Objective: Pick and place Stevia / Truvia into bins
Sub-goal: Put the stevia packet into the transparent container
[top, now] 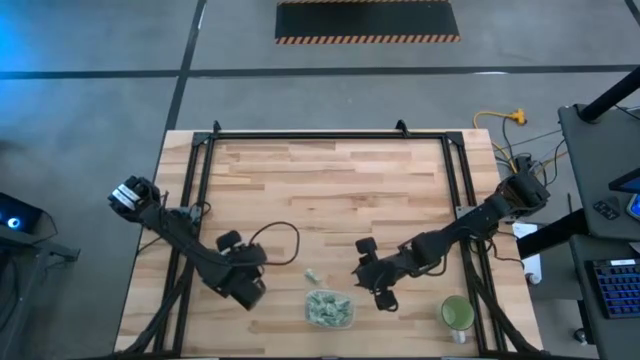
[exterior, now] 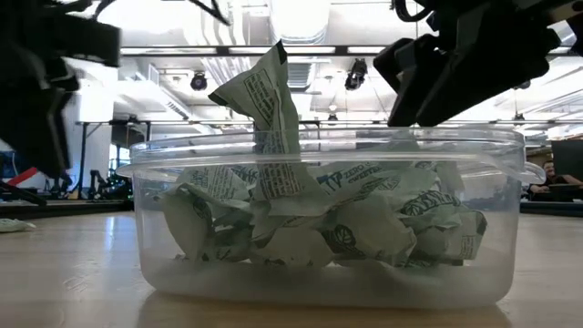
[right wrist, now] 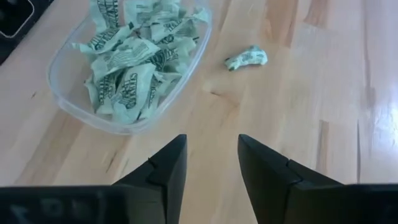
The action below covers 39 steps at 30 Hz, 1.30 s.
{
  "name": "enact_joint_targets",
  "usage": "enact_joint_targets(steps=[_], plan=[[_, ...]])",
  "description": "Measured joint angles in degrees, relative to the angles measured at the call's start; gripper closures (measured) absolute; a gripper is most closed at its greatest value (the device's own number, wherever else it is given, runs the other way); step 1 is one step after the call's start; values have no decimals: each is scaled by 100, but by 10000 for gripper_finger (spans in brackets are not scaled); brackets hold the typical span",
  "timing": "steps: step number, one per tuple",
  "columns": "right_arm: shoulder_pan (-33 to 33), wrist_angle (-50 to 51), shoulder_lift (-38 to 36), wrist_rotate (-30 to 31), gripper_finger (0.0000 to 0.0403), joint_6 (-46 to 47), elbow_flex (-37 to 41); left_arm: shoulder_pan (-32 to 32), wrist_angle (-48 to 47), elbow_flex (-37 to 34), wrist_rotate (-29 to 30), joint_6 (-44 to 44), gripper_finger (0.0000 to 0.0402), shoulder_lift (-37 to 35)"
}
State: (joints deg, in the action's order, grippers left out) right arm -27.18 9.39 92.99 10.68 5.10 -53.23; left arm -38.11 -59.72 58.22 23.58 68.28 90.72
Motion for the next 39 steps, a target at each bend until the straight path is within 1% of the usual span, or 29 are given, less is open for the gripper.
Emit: enact_joint_targets(steps=[2,6,14,19,22,25,32,35,39], plan=[[0,81,0,0,272,7,0,-56,-163,-54,-83,304,249,0],[0,117,-1,0,278,36,4,-98,-288,-166,-253,620,249,0],[-2,115,-2,-5,279,53,7,-133,-103,-841,-665,618,249,0],[-2,113,-2,-7,278,53,9,-218,94,-1092,-663,438,249,0],[7,103,-2,-14,281,51,9,-218,235,-1223,-551,419,249,-23],[7,95,-2,-13,283,49,9,-214,463,-1380,-513,168,249,-45],[9,34,-2,-13,278,49,11,-216,620,-1619,-494,-5,251,-160],[7,12,-2,-13,278,50,11,-212,719,-1677,-516,-132,268,-292],[7,8,-1,-13,283,49,11,-202,810,-1809,-566,-291,318,-545]])
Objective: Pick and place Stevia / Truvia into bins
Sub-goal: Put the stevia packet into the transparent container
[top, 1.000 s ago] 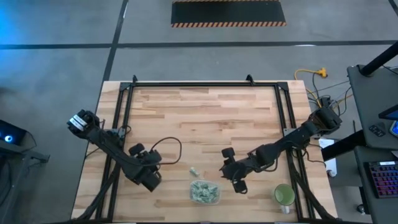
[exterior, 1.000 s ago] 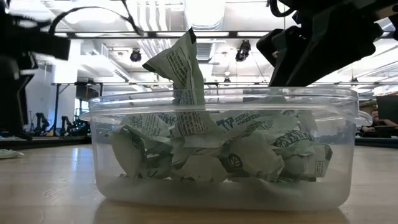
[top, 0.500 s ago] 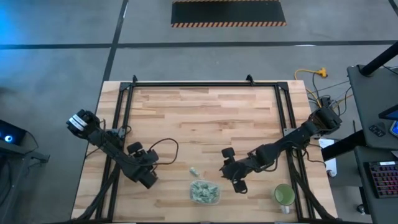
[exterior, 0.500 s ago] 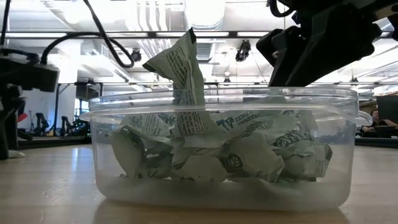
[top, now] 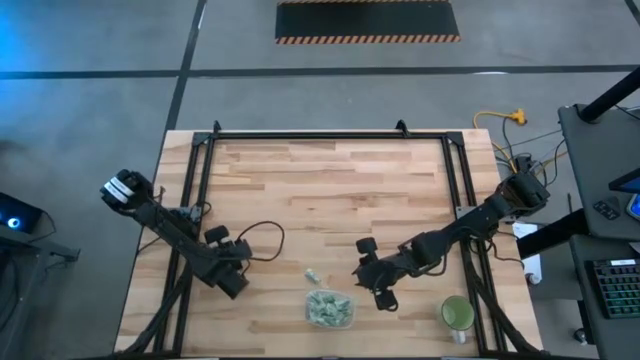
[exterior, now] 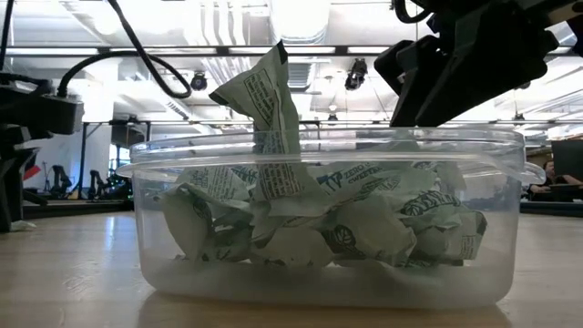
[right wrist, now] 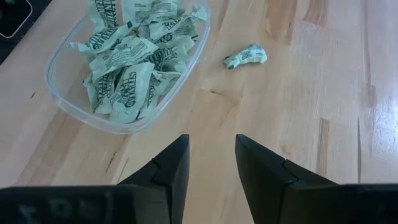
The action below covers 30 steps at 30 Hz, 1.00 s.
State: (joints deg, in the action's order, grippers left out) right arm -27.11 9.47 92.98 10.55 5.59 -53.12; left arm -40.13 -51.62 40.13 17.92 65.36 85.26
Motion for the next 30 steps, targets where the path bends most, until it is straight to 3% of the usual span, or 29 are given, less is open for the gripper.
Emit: enact_joint_targets(steps=[5,19,24,30], plan=[[0,0,1,-1,287,0,0,3,140,-158,-42,16,391,-177],[0,7,1,-4,294,0,0,3,1047,-118,282,-260,401,-522],[0,7,3,-4,296,1,0,3,2164,-117,885,-1237,401,-816],[0,7,3,-4,294,0,0,25,4397,-117,1268,-3309,401,-990]])
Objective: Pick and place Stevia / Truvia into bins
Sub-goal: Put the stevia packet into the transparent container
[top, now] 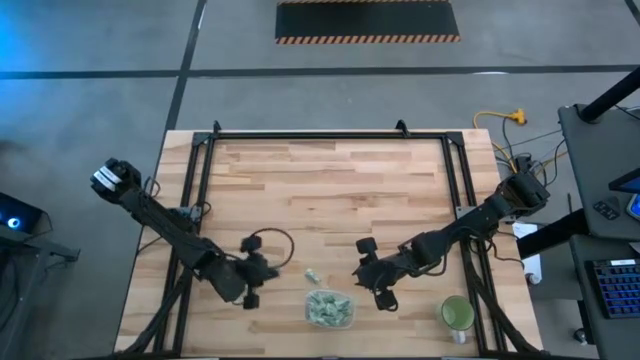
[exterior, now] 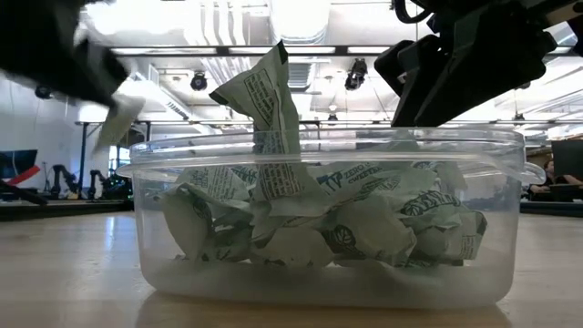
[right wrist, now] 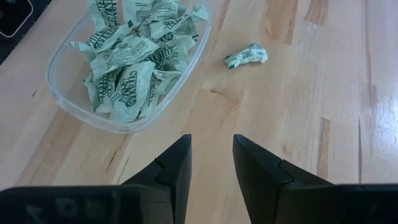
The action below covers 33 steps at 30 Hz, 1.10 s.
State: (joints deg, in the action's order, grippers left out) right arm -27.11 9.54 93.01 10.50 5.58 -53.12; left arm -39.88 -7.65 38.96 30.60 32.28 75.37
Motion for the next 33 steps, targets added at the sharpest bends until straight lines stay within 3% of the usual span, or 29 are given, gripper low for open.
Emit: enact_joint_targets(steps=[6,11,15,20,24,28,33], plan=[[0,1,0,0,300,0,0,13,2683,0,-354,-2121,402,311],[0,4,0,0,303,-12,0,113,3757,113,-636,-2801,402,951],[0,7,0,0,301,-26,0,296,3889,409,-956,-2816,402,1567],[0,7,0,0,304,-24,0,532,3916,957,-1805,-2816,402,2230],[0,6,1,0,309,-13,0,684,3436,1419,-2267,-2720,402,2567],[0,5,2,0,308,-11,0,789,2540,1826,-2355,-2332,401,2741],[0,9,4,2,304,2,0,804,2409,1969,-2295,-2419,395,2833]])
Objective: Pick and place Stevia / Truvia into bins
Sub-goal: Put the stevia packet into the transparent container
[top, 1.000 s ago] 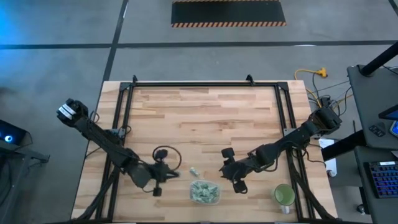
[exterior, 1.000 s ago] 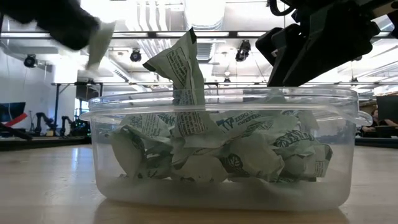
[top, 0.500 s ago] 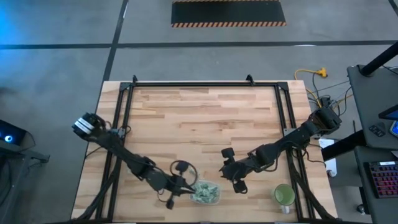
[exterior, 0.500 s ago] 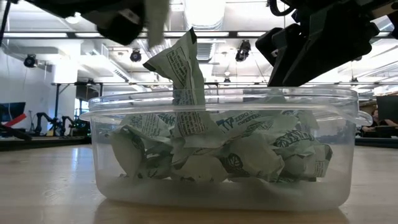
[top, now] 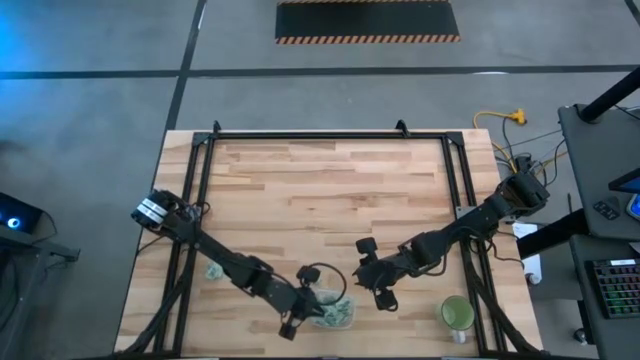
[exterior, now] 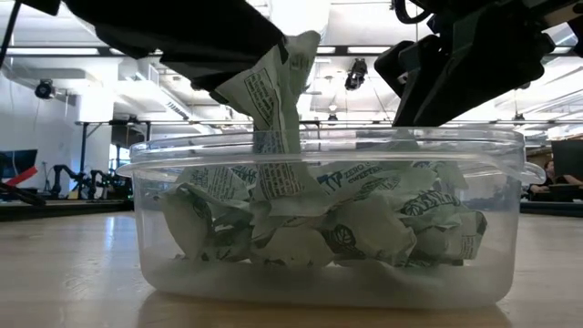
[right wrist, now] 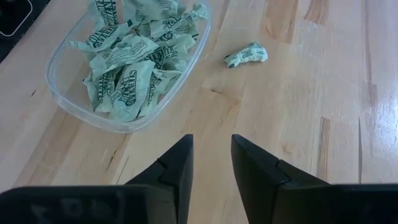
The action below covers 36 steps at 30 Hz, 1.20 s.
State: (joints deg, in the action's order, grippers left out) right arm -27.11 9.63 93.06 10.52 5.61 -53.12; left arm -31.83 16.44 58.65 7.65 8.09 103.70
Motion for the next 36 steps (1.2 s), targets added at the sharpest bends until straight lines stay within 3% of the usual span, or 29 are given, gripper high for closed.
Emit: enact_joint_targets(steps=[8,12,18,25,27,32,36], plan=[[0,2,0,0,302,0,15,2,-191,-6,332,-119,310,-111],[0,0,0,0,309,-10,28,-2,-1136,21,808,14,277,-399],[36,-256,0,20,317,-379,31,-13,-2560,-108,1416,1067,270,-958],[469,-1357,0,-21,317,-944,19,-110,-3395,-708,1491,2166,270,-1216],[723,-1467,0,-210,317,-876,2,-137,-3450,-901,1489,2421,270,-1298],[1363,-1516,131,-1442,321,-685,-129,-216,-3499,-1268,1496,2706,270,-1588],[1574,-1495,536,-1834,319,-851,-431,-240,-3516,-1521,1538,2784,270,-1839]])
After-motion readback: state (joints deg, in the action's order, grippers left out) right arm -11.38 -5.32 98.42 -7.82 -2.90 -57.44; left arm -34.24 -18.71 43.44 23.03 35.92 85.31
